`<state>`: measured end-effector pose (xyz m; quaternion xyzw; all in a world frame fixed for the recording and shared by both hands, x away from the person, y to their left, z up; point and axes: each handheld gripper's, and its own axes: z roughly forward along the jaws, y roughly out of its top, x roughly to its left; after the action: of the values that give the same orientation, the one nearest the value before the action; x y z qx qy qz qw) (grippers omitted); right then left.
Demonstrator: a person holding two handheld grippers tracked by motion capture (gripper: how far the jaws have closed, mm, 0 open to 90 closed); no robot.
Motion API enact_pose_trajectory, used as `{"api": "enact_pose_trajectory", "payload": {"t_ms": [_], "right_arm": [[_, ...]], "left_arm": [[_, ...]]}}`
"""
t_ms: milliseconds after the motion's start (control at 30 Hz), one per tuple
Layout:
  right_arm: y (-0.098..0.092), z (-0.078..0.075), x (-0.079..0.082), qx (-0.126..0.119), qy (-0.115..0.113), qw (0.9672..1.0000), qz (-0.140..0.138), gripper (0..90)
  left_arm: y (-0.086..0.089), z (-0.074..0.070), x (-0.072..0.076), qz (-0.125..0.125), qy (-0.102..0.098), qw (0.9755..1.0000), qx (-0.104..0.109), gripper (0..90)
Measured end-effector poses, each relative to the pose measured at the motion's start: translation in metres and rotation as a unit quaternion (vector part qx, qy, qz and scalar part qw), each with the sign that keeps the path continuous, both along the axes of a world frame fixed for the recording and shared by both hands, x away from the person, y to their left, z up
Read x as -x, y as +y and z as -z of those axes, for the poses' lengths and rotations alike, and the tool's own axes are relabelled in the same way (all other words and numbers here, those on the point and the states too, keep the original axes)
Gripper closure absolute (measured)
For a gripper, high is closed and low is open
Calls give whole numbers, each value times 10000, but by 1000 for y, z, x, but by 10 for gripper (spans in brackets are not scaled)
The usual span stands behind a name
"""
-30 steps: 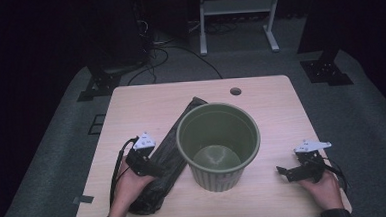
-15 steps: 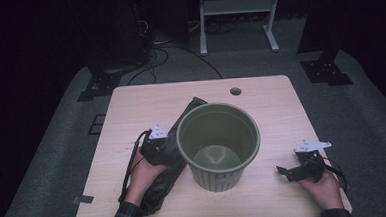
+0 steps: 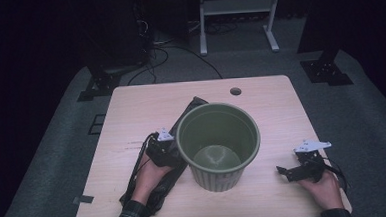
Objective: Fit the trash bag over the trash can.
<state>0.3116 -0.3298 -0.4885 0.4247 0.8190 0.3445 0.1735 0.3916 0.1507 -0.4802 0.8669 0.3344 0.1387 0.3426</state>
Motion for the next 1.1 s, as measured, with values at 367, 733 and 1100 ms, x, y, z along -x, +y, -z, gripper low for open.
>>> {"api": "enact_pose_trajectory", "payload": {"t_ms": [367, 733, 1100], "right_arm": [[0, 0, 0, 1, 0, 10000, 2, 0], [0, 0, 0, 0, -1, 10000, 6, 0], [0, 0, 0, -2, -1, 10000, 5, 0]], "left_arm": [[8, -4, 7, 197, -220, 9993, 232, 338], [22, -4, 5, 414, -60, 9979, 485, 890], [23, -14, 13, 755, -217, 9961, 398, 890]]}}
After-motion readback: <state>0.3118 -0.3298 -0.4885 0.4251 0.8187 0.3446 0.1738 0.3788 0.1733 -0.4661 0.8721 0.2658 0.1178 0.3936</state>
